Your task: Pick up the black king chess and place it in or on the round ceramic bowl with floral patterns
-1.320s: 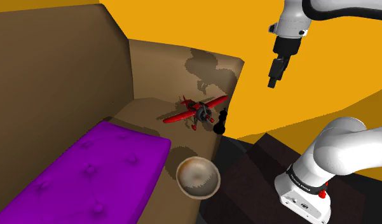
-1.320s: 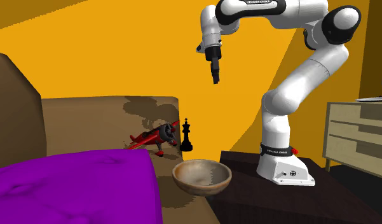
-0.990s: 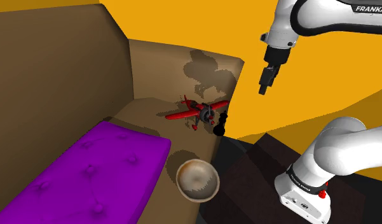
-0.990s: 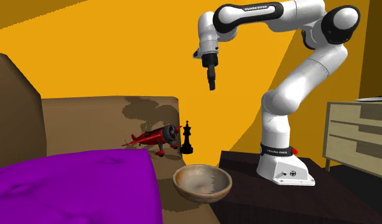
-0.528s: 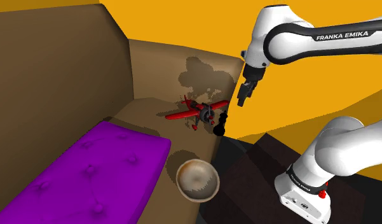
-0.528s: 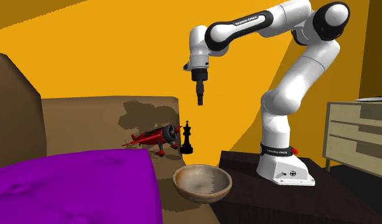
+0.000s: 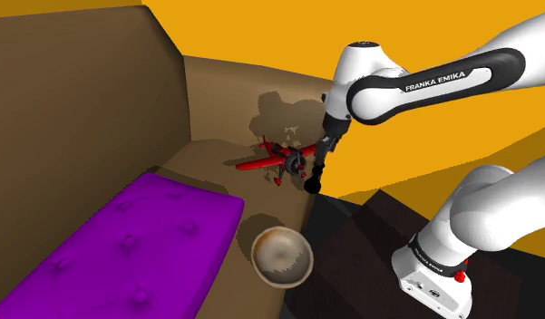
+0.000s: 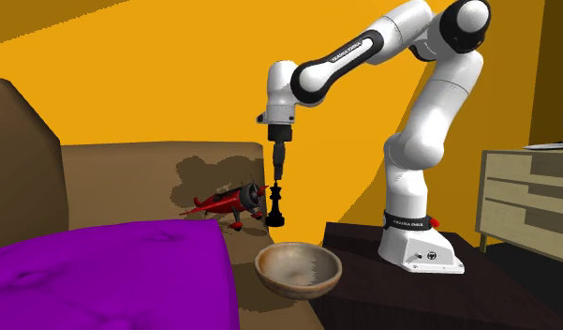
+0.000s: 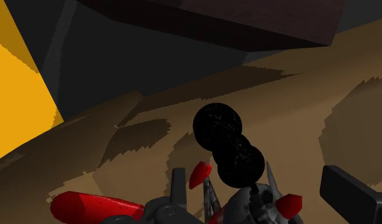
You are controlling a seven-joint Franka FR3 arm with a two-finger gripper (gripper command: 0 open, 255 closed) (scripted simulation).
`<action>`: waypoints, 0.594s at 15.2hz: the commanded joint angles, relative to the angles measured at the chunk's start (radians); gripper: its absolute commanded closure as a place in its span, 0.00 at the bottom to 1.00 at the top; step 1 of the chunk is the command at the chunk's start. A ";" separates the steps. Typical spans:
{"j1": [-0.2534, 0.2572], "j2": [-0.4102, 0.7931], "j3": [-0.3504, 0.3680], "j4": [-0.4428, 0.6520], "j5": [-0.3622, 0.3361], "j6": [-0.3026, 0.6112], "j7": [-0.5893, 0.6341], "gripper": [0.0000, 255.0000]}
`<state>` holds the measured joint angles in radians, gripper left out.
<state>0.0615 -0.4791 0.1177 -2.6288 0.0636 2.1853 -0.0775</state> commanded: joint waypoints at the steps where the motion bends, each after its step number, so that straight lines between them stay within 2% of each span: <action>1: 0.001 0.022 0.004 -0.015 0.001 0.041 0.003 0.00; 6: 0.000 0.064 0.008 -0.048 0.001 0.116 0.004 0.00; 9: 0.000 0.064 0.008 -0.048 0.001 0.116 0.004 0.00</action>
<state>0.0614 -0.4163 0.1257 -2.6757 0.0642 2.2987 -0.0738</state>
